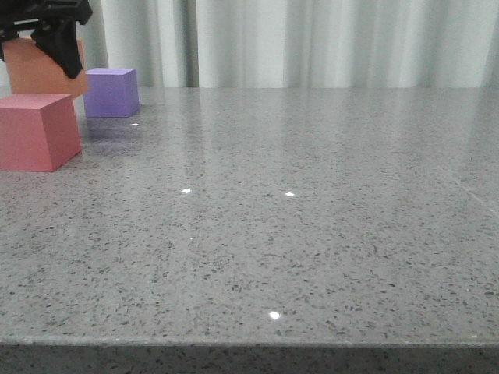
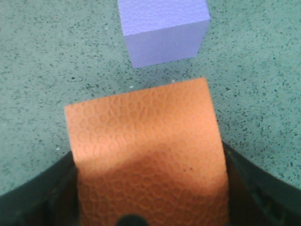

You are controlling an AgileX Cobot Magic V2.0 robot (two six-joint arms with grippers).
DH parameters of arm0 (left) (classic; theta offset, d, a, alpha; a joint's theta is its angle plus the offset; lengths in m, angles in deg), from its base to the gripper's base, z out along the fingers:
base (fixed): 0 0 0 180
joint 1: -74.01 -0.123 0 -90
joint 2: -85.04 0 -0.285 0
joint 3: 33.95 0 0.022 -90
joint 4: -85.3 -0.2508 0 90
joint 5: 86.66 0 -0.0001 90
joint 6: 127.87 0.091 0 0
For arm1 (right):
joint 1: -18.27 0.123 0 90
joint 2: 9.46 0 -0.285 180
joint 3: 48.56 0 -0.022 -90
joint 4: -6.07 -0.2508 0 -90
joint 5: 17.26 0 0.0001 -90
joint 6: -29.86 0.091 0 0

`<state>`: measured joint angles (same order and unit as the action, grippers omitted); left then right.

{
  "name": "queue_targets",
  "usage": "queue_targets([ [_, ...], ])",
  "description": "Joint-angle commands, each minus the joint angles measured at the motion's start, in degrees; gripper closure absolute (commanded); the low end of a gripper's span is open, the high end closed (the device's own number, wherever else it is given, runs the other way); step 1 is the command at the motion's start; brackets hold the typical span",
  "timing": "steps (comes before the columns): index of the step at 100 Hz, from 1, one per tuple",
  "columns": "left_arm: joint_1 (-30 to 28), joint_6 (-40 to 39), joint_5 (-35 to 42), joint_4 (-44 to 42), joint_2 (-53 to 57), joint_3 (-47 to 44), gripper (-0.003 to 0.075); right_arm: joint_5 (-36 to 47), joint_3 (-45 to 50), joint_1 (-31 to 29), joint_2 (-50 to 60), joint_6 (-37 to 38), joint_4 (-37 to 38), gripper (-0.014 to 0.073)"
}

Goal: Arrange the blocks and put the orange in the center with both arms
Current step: 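Lift the orange cube with the left gripper toward the purple cube, then set the orange cube between the pink and purple cubes, open left gripper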

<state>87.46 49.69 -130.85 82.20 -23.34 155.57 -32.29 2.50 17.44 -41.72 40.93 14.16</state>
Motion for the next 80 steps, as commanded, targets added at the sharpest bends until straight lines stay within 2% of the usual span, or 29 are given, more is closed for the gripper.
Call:
queue_targets([
  [1, -0.09, 0.11, 4.92, 1.43, 2.67, 0.97, 0.0414, 4.9, -1.43, -0.29, -0.2, -0.21, 0.75, 0.066],
  [43, -0.09, 0.38, 7.17, 4.02, -3.25, 1.07, 0.0414, 4.9, -1.43, -0.29, -0.2, -0.21, 0.75, 0.066],
  [57, -0.09, 3.33, 7.32, 6.73, -4.03, 1.07, 0.0409, 4.9, -1.43, -0.29, -0.2, -0.21, 0.75, 0.066],
  [64, -0.09, 4.94, 7.32, 8.33, -4.03, 1.07, 0.0344, 4.9, -1.43, -0.29, -0.2, -0.21, 0.75, 0.066],
  [80, -0.09, 5.03, 7.32, 8.84, -4.03, 1.07, 0.0045, 4.9, -1.43, -0.29, -0.2, -0.21, 0.75, 0.066],
])
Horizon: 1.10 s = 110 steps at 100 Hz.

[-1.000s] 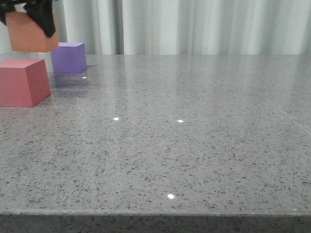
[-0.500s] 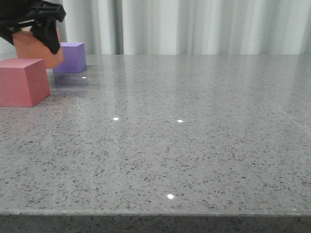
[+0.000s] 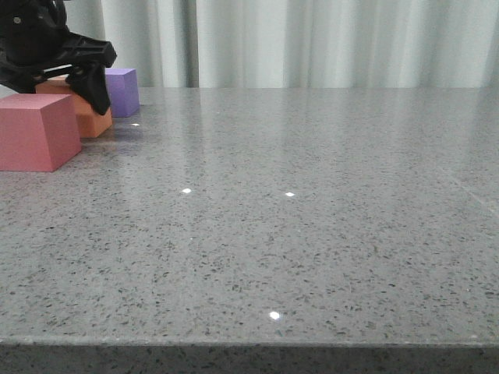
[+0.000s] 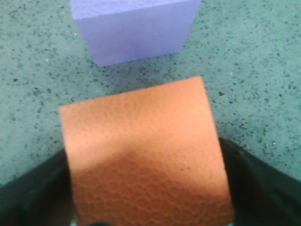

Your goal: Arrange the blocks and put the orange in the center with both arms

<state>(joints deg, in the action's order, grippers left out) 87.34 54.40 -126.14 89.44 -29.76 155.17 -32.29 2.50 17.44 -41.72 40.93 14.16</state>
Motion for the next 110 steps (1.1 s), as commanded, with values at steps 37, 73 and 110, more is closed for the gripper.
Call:
queue_targets([
  [37, 0.03, 0.33, 2.49, 2.47, 13.98, 1.47, 0.0064, 4.9, -1.43, -0.29, -0.2, -0.21, 0.75, 0.066],
  [73, -0.14, 0.33, 3.46, 1.91, 35.07, -7.7, 0.0065, 4.9, -1.43, -0.29, -0.2, -0.21, 0.75, 0.066],
  [110, -0.14, 0.33, 14.76, 4.02, 59.29, -32.96, 0.008, 4.9, -1.43, -0.29, -0.2, -0.21, 0.75, 0.066],
])
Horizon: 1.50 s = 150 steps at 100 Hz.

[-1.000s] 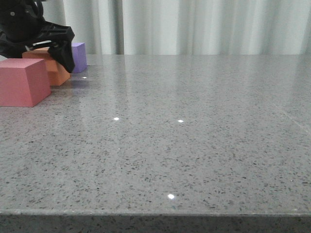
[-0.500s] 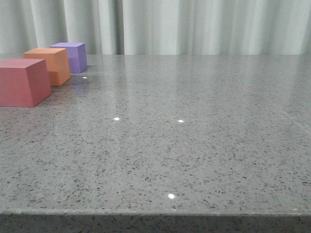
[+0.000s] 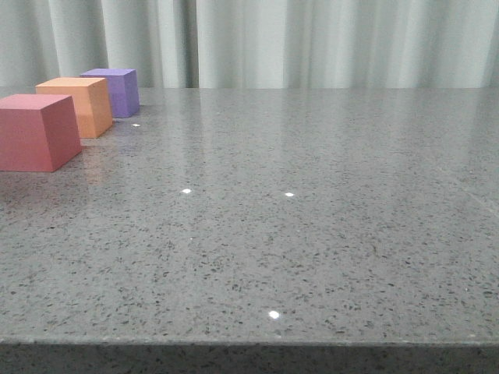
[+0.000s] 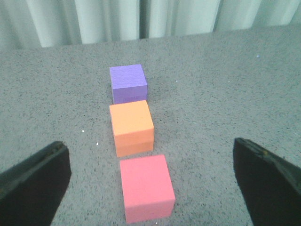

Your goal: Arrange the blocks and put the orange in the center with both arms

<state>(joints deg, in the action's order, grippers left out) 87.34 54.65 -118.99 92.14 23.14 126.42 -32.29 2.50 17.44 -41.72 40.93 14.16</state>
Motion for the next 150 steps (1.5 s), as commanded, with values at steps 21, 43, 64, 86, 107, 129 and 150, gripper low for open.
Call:
queue_targets([
  [21, -0.14, 0.07, 10.84, 1.44, 21.64, -17.38, 0.019, 4.9, -1.43, -0.29, -0.2, -0.21, 0.75, 0.066],
  [43, -0.14, 0.07, 13.52, 1.44, 32.91, -26.14, 0.0566, 4.9, -1.43, -0.29, -0.2, -0.21, 0.75, 0.066],
  [64, -0.14, 0.07, 12.81, 2.32, 35.39, -28.35, 0.0739, 4.9, -1.43, -0.29, -0.2, -0.21, 0.75, 0.066],
  [86, -0.14, 0.07, 12.81, 2.46, 35.39, -28.35, 0.0739, 4.9, -1.43, -0.29, -0.2, -0.21, 0.75, 0.066],
  [107, -0.14, 0.07, 12.81, 2.46, 35.39, -28.35, 0.0739, 4.9, -1.43, -0.29, -0.2, -0.21, 0.75, 0.066],
  [129, 0.12, 0.07, 15.89, 2.23, 35.39, -28.35, 0.0739, 4.9, -1.43, -0.29, -0.2, -0.21, 0.75, 0.066],
  [150, 0.0, 0.07, 16.95, 2.1, 35.5, -28.44, 0.0739, 4.9, -1.43, -0.29, -0.2, -0.21, 0.75, 0.066],
])
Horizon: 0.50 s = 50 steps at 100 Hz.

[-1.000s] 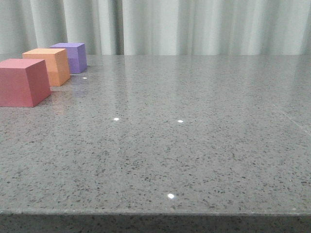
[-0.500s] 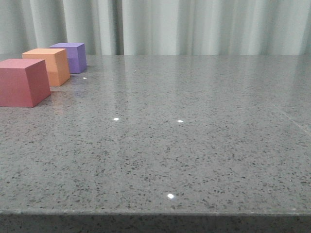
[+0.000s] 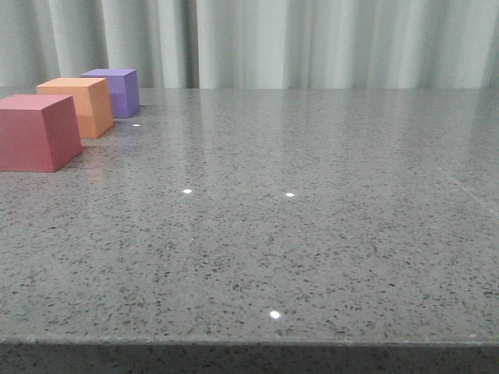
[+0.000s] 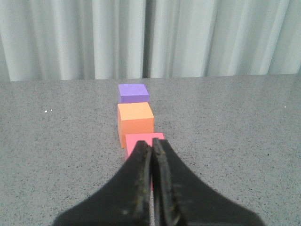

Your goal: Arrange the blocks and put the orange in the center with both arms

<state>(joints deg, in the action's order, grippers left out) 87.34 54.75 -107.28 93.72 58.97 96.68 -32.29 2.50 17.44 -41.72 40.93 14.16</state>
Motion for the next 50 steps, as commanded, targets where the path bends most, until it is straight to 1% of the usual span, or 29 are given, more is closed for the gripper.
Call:
queue_targets([
  [1, 0.0, -0.02, 5.44, 0.53, -0.22, 1.17, 0.0739, 4.9, -1.43, -0.29, -0.2, -0.21, 0.75, 0.066],
  [12, 0.0, -0.02, 8.6, -1.0, 1.65, -1.14, 0.0739, 4.9, -1.43, -0.29, -0.2, -0.21, 0.75, 0.066],
  [29, 0.0, -0.02, 16.8, -4.42, 7.84, -8.4, 0.0739, 4.9, -1.43, -0.29, -0.2, -0.21, 0.75, 0.066],
  [50, 0.0, -0.02, 17.19, -6.52, 16.7, -18.48, 0.0739, 4.9, -1.43, -0.29, -0.2, -0.21, 0.75, 0.066],
])
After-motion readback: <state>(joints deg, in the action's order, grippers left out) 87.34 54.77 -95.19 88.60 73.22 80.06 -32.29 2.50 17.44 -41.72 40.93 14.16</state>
